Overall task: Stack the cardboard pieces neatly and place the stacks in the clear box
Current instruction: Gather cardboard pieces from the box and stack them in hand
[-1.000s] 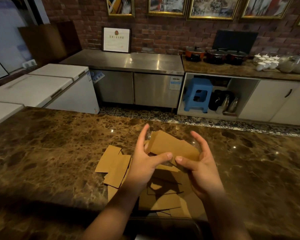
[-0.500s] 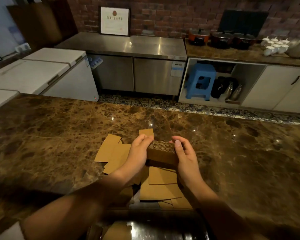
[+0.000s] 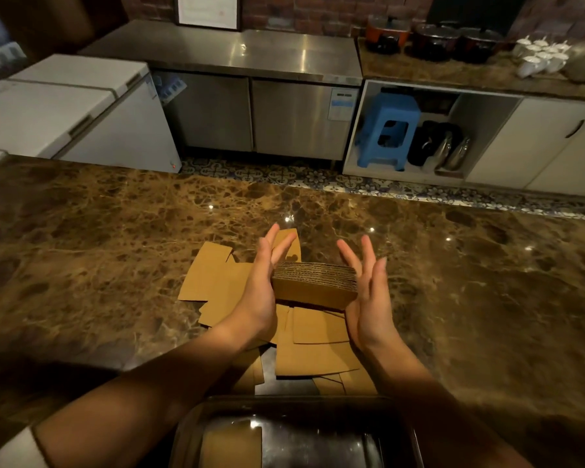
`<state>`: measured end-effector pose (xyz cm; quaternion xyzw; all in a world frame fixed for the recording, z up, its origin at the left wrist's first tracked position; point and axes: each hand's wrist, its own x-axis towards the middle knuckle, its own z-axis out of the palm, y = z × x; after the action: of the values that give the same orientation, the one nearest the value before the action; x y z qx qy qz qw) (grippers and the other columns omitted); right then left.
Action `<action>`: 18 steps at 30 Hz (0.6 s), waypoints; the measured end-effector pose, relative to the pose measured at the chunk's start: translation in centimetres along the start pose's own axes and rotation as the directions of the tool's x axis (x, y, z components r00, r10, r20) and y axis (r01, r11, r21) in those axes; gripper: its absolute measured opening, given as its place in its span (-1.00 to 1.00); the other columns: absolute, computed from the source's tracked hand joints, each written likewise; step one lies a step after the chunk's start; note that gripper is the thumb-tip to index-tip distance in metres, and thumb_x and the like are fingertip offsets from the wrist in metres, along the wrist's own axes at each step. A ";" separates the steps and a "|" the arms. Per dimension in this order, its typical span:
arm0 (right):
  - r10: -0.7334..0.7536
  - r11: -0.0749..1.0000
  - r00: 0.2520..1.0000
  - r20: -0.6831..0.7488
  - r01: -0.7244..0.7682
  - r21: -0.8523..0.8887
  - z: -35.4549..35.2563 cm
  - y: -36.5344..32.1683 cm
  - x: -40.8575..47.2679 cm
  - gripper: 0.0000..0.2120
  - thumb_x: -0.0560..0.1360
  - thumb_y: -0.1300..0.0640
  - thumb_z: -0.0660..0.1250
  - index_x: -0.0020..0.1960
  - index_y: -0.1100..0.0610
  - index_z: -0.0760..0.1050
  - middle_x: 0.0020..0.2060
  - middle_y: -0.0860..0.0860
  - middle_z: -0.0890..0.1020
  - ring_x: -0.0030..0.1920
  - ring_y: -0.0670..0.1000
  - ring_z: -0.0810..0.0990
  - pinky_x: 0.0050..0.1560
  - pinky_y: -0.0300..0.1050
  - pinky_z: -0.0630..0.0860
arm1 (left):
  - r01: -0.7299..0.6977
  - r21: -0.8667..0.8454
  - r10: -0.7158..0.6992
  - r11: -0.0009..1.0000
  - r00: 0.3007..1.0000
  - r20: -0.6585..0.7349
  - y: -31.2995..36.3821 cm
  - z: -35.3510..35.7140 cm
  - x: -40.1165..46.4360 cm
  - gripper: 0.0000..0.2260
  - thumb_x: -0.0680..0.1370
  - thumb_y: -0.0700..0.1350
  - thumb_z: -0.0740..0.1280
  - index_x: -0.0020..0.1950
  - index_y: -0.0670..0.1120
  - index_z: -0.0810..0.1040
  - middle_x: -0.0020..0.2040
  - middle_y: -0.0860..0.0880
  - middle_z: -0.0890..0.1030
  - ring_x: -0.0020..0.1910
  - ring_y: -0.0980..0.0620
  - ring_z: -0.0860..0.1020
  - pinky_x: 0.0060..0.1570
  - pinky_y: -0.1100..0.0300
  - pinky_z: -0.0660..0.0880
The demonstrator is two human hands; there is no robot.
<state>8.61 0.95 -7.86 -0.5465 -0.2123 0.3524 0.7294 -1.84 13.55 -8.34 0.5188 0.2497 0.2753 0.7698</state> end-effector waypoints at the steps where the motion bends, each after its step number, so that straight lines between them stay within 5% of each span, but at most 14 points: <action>1: -0.003 1.000 1.000 0.014 0.003 0.005 0.0 -0.1 0.0 -0.48 0.37 -0.56 0.11 0.31 -0.50 0.29 0.45 -0.17 0.46 0.57 0.00 0.20 0.53 0.39 0.00 | 0.009 -0.005 -0.009 1.000 1.000 -0.003 0.0 0.0 0.0 -0.41 0.48 0.42 0.10 0.46 0.23 0.30 0.36 0.18 0.55 0.22 0.34 0.54 0.01 0.34 0.55; 5: 0.034 0.999 0.999 0.004 -0.034 -0.003 -0.3 0.6 -0.1 -0.37 0.43 -0.45 0.02 0.46 -0.27 0.17 0.47 -0.08 0.42 0.55 0.08 0.25 0.52 0.30 0.16 | 0.076 0.127 -0.070 0.989 0.996 -0.051 -0.9 0.0 0.1 -0.52 0.51 0.39 -0.01 0.36 0.30 0.33 0.40 0.11 0.52 0.46 0.09 0.36 0.46 -0.09 0.27; 10: 0.039 0.998 0.997 0.073 -0.035 -0.058 -0.7 0.7 -0.3 -0.26 0.33 -0.51 0.28 0.44 -0.33 0.20 0.48 -0.11 0.40 0.49 0.06 0.35 0.44 0.22 0.33 | 0.008 0.253 0.007 0.967 0.998 -0.058 -1.3 -0.4 0.4 -0.52 0.55 0.33 0.08 0.41 0.21 0.34 0.31 0.16 0.58 0.31 0.32 0.45 0.26 0.33 0.39; 14: 0.136 0.938 0.979 0.152 -0.078 -0.337 -1.4 0.9 -0.3 0.05 0.31 0.07 0.62 0.57 -0.22 0.05 0.48 -0.16 0.30 0.34 -0.03 0.51 0.14 0.05 0.61 | 0.051 0.257 -0.036 0.965 0.997 -0.064 -1.7 -0.7 0.8 -0.67 0.69 0.01 0.12 0.46 0.04 0.35 0.36 -0.03 0.56 0.33 0.02 0.51 0.33 -0.01 0.45; 16: 0.136 0.793 0.982 0.131 -0.028 -0.609 -1.4 0.4 0.6 -0.06 0.33 0.25 0.59 0.56 -0.05 0.17 0.38 -0.06 0.40 0.30 0.00 0.51 0.24 0.03 0.56 | 0.076 0.271 -0.059 0.960 0.996 -0.069 -1.2 -0.5 0.9 -0.67 0.71 -0.03 0.10 0.48 0.03 0.33 0.36 -0.05 0.56 0.27 0.06 0.54 0.25 0.07 0.51; 18: 0.085 0.688 0.988 0.127 0.034 -0.725 -1.4 -0.2 1.2 -0.34 0.32 0.25 0.59 0.33 -0.07 0.45 0.17 -0.07 0.58 0.18 -0.02 0.58 0.16 -0.12 0.56 | 0.087 0.297 -0.073 0.951 0.996 -0.059 -0.5 -0.3 0.9 -0.65 0.70 0.02 0.10 0.49 0.04 0.32 0.34 -0.01 0.57 0.25 0.07 0.55 0.22 0.08 0.53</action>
<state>10.40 0.88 -8.15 -0.7646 -0.3808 0.2905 0.4313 -1.36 14.23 -8.99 0.6122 0.3275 0.2150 0.6869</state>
